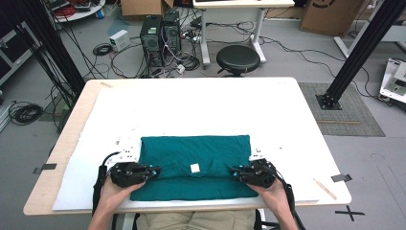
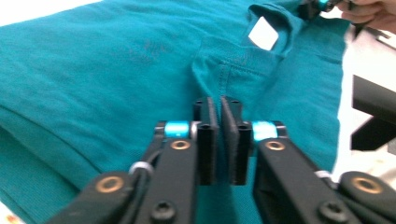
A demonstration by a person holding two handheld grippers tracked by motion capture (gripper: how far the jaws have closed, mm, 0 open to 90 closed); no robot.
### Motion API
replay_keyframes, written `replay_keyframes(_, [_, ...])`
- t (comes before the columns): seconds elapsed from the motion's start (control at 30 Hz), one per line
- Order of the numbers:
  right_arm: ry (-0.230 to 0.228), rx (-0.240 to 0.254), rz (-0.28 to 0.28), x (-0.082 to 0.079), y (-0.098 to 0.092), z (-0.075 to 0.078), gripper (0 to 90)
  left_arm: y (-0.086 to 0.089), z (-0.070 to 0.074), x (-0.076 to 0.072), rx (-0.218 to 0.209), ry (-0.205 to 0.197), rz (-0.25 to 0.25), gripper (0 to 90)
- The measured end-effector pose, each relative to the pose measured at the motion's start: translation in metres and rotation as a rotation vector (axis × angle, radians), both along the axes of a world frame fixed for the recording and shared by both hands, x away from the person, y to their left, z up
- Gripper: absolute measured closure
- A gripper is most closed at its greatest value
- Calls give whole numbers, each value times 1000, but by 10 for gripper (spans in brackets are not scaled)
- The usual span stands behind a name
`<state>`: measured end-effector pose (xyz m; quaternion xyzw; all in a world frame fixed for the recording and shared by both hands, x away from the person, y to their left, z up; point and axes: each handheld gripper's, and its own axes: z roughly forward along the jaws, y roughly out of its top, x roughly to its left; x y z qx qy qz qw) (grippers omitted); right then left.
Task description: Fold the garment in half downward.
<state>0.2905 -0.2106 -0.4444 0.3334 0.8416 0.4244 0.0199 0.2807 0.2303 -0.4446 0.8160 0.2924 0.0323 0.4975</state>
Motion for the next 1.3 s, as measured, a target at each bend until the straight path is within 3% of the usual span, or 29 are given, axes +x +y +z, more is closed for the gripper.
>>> replay_keyframes(0.1, [2, 8, 8, -10, -5, 0, 817, 3, -1, -12, -9, 3, -23, 867])
replay_keyframes(0.2, [9, 1, 15, -21, -10, -4, 809, 5, -7, -21, 18, 22, -39, 858])
replay_keyframes(0.27, [26, 4, 8, -24, -13, -6, 738, 6, -7, -23, 18, 27, -34, 792])
replay_keyframes(0.4, [13, 23, -9, -24, -10, -1, 594, 1, 1, -21, -30, -20, -16, 656])
replay_keyframes(0.53, [-18, 43, 23, -20, 9, 9, 557, -14, 3, -16, -16, -43, -35, 650])
replay_keyframes(0.6, [-24, 41, 34, -16, 19, 10, 583, -21, 3, -12, 0, -51, -49, 696])
replay_keyframes(0.77, [-26, 9, 60, -13, 30, 4, 818, -21, 3, -17, -9, -42, -101, 868])
replay_keyframes(0.83, [-37, 16, 67, -18, 26, 3, 863, -18, 5, -23, -11, -39, -124, 874])
replay_keyframes(1.0, [-17, 37, 70, -36, 10, 5, 863, -11, 3, -38, -16, -17, -171, 830])
replay_keyframes(1.1, [-29, 90, 65, -44, 1, 10, 807, -7, 8, -40, -53, -43, -145, 745])
replay_keyframes(1.2, [-58, 101, 16, -42, 4, 16, 712, -10, 11, -37, -71, -96, -52, 673])
replay_keyframes(1.3, [-86, 50, -28, -35, 18, 14, 625, -18, 9, -31, 22, -131, 44, 617])
